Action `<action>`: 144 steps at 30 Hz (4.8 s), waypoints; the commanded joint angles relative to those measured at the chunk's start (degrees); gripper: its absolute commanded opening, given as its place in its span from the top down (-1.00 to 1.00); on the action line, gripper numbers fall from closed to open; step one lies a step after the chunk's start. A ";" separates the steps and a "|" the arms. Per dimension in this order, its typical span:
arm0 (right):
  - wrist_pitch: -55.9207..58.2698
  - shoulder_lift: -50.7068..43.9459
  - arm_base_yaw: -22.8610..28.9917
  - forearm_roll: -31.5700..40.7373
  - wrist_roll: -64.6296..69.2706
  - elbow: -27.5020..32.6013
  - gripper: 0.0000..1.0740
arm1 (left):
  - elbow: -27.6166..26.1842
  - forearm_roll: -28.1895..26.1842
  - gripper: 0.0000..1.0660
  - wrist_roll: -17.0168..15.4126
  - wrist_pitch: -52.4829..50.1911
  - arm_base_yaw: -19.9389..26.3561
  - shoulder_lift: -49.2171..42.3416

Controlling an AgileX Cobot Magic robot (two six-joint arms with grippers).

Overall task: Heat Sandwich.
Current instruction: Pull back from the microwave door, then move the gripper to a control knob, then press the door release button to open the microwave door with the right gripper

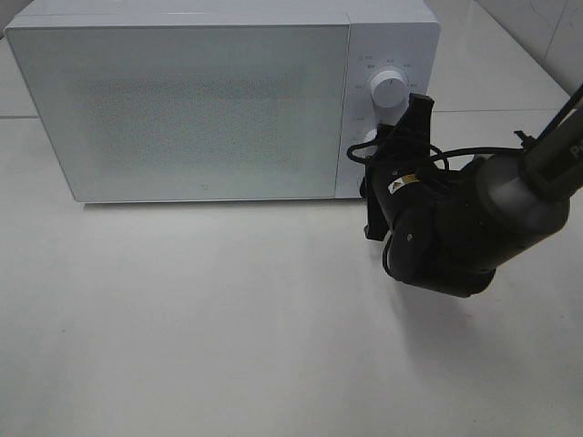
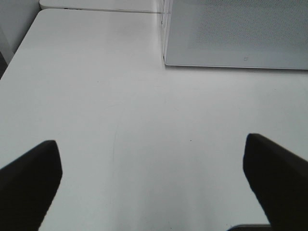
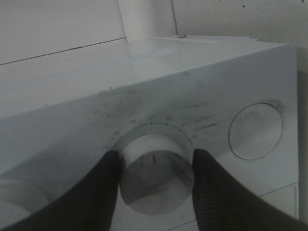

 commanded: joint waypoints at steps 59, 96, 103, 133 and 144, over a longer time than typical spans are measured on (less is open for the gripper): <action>64.46 -29.22 -6.76 -11.75 -90.81 11.40 -0.41 | 0.11 0.11 -0.83 -0.29 0.00 -0.34 -1.32; 122.21 -68.75 -14.04 -31.51 -93.11 5.39 -0.41 | 0.11 0.11 -0.83 -0.29 0.00 -0.34 -1.32; 124.62 -85.26 -14.04 -32.09 -89.90 5.44 -0.41 | 0.11 0.11 -0.83 -0.29 0.00 -0.34 -1.32; 122.90 -120.09 -32.49 -37.18 -83.31 16.96 -0.41 | 0.11 0.11 -0.83 -0.29 0.00 -0.34 -1.32; 122.21 -119.98 -33.40 -37.41 -83.37 17.42 -0.41 | 0.11 0.11 -0.83 -0.29 0.00 -0.34 -0.92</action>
